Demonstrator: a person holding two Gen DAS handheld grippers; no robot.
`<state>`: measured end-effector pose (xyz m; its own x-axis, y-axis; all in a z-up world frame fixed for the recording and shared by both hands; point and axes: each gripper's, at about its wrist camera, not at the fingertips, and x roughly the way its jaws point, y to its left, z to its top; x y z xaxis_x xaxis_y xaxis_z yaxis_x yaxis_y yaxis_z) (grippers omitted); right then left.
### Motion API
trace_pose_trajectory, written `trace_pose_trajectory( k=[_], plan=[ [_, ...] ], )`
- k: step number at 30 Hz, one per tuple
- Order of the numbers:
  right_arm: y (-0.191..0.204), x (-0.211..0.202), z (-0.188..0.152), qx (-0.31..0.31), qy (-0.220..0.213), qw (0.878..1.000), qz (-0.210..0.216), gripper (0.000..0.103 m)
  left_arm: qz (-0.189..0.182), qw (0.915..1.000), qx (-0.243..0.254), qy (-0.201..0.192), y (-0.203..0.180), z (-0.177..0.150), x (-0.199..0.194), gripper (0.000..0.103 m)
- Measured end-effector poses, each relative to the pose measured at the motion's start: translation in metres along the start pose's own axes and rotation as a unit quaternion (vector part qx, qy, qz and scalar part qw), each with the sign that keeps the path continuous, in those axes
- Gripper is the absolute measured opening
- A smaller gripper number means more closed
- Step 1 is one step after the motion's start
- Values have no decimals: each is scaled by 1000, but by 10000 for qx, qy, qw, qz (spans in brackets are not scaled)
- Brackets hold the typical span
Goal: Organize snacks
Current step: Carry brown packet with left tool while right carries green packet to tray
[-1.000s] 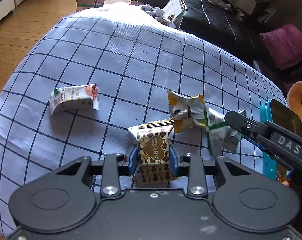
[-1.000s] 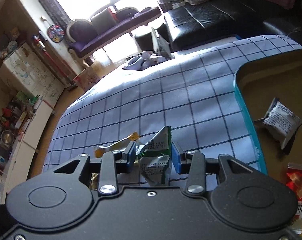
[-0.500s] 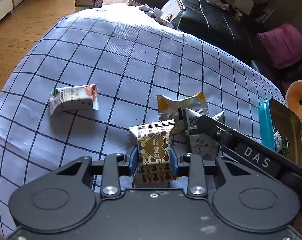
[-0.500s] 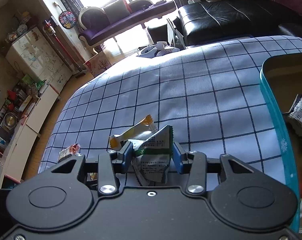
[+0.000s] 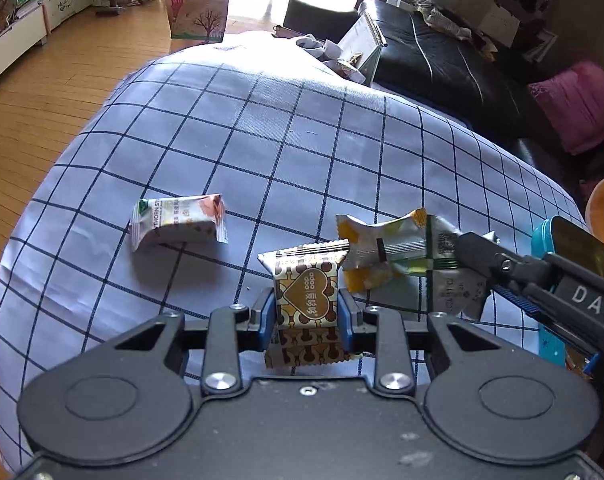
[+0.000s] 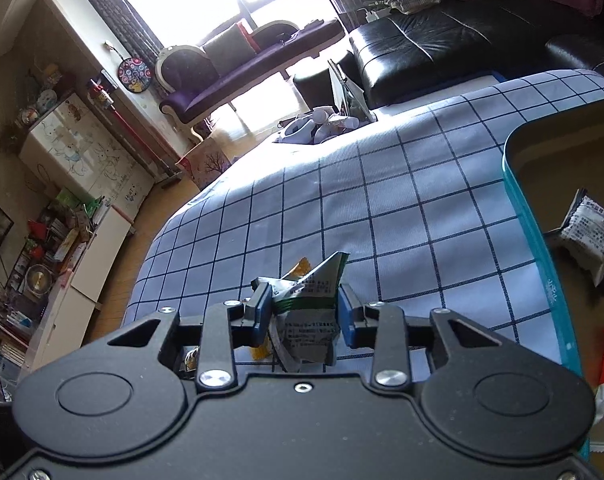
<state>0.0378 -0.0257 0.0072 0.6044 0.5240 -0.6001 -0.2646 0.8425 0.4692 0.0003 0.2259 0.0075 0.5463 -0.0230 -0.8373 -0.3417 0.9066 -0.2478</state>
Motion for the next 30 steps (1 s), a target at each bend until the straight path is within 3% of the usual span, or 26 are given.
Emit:
trace_pose_trajectory(
  k=[12,21,30],
  plan=[
    [-4,-12,8,176,-224,9996,-89,45,469,9988,150,-61,-15,-1,4,31],
    [-10,-19,11,333,-324,9988,-130,45,407,9986,341,-87,-28,-3,4,31],
    [-38,-46,26,715,-749,9942,-292,45,313,9985,424,-168,-41,-4,4,31]
  ],
)
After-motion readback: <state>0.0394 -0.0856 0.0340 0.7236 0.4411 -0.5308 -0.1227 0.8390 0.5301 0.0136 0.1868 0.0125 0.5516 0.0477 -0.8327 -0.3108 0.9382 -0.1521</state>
